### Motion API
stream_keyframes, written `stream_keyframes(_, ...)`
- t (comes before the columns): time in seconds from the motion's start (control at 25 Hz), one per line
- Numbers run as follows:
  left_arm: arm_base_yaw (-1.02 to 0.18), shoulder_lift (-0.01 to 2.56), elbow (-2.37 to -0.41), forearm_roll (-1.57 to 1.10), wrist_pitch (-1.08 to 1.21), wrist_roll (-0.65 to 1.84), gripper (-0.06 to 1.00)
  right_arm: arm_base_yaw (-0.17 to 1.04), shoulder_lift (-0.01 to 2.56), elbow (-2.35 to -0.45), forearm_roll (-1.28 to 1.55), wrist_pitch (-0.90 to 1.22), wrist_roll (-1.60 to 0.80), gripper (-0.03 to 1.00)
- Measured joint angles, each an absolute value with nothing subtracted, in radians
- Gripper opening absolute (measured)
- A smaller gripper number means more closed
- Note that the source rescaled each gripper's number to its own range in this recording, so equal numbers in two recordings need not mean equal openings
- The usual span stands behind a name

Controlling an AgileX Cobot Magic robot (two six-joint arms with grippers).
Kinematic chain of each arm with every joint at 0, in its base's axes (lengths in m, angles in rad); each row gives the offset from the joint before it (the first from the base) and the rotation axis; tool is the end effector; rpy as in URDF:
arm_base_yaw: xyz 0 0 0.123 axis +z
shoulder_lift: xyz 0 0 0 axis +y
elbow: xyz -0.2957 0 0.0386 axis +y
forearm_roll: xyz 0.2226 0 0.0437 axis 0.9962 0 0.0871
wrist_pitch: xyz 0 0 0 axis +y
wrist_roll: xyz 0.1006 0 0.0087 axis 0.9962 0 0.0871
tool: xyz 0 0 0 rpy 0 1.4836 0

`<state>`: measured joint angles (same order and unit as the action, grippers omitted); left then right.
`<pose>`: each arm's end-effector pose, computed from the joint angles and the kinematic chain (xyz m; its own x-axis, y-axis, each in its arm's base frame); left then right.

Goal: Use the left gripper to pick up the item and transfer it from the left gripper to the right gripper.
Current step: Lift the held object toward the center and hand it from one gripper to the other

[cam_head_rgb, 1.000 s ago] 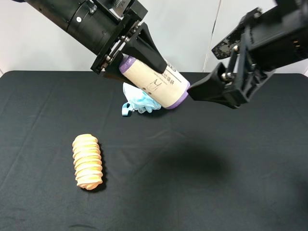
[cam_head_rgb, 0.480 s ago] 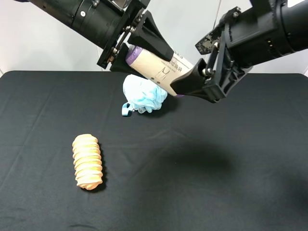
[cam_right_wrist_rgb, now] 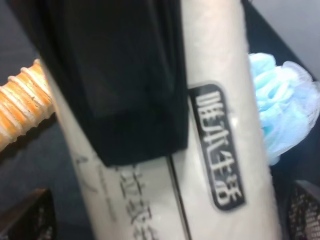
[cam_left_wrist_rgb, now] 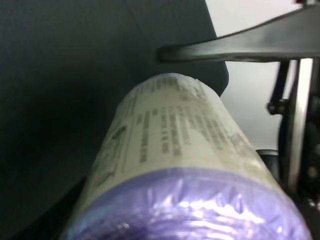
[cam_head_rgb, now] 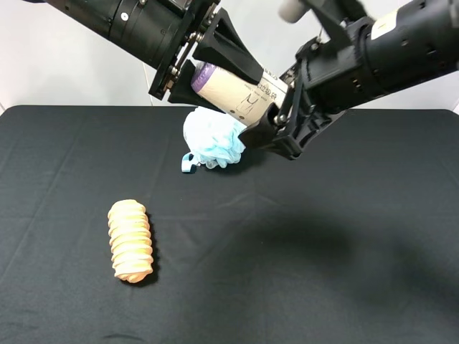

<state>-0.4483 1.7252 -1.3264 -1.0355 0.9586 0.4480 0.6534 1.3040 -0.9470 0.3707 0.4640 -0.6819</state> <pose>0.2827 -0.2149 0.3052 -0.9060 0.1866 -0.3800 0.4171 0.5472 -0.7257 0.1956 0.1704 0.3168 -0.2470 -0.6122 -0.7512 -0.8315 0.5319 -0.1601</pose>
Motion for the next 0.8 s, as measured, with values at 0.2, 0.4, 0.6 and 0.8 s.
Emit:
stream_keyframes(0.2, -0.448, 1.725, -1.326, -1.046, 0.959, 0.45, 0.0, 0.653, 1.347, -0.947, 0.376, 0.443, -0.688, 1.0)
stream_keyframes(0.4, -0.448, 1.725, -1.326, -1.046, 0.959, 0.45, 0.0, 0.653, 1.348, -0.947, 0.381, 0.404, -0.688, 1.0)
stream_keyframes(0.6, -0.448, 1.725, -1.326, -1.046, 0.959, 0.45, 0.0, 0.653, 1.348, -0.947, 0.381, 0.404, -0.688, 1.0)
stream_keyframes(0.8, -0.448, 1.725, -1.326, -1.046, 0.959, 0.45, 0.0, 0.653, 1.348, -0.947, 0.382, 0.404, -0.688, 0.81)
